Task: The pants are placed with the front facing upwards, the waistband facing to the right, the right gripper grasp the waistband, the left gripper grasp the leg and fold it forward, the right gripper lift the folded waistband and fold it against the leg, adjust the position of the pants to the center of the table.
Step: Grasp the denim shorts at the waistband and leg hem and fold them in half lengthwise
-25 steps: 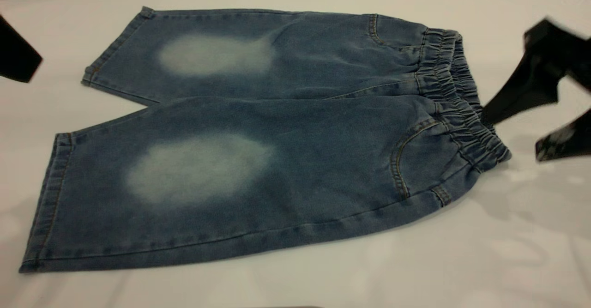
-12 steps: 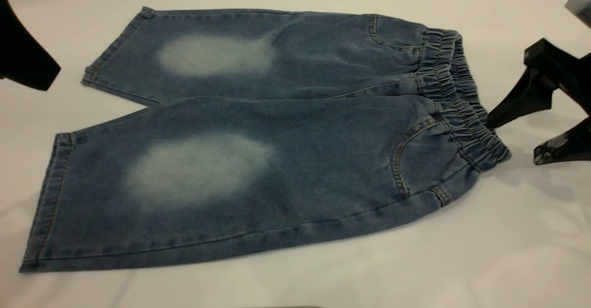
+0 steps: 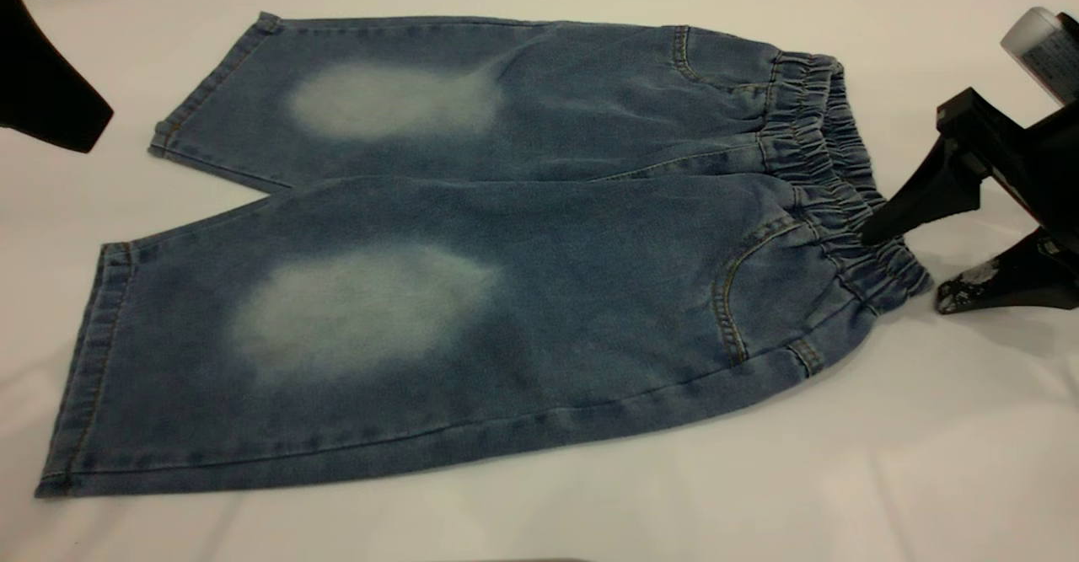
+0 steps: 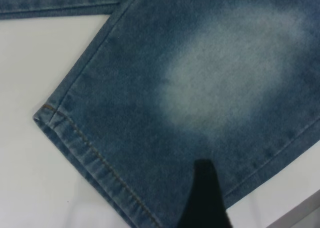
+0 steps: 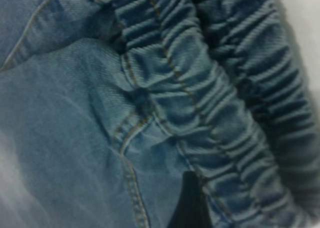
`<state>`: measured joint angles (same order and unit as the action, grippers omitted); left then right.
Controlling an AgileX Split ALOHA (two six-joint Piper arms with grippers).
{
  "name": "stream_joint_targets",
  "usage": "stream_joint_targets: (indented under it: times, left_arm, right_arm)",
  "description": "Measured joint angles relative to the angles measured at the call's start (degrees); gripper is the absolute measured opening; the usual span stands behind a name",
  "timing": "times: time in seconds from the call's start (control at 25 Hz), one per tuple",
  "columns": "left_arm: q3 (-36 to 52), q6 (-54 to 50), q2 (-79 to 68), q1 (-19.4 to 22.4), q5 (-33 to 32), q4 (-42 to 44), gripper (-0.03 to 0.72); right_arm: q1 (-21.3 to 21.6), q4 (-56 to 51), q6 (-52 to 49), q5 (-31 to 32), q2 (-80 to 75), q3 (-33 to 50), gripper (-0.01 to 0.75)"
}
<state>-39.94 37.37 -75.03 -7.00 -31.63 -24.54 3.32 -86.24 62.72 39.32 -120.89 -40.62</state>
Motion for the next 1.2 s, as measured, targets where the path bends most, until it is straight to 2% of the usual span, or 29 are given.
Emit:
stream_joint_targets:
  times: [0.32, 0.68, 1.0, 1.2]
  left_arm:
    - [0.00, 0.16, 0.00, 0.00, 0.39, 0.00, 0.495]
    - [0.00, 0.05, 0.00, 0.00, 0.39, 0.00, 0.495]
    - [0.00, -0.19, 0.00, 0.00, 0.27, 0.00, 0.496]
    - [0.00, -0.23, -1.16, 0.00, 0.23, 0.00, 0.496]
  right_arm:
    - [0.00, -0.07, 1.64, 6.54, -3.43, -2.92, 0.536]
    - [0.00, 0.90, 4.93, 14.68, -3.75, -3.22, 0.459]
    - [0.00, -1.07, 5.44, 10.26, -3.75, -3.22, 0.441]
    - [0.00, -3.40, 6.16, 7.44, -3.75, -3.22, 0.345]
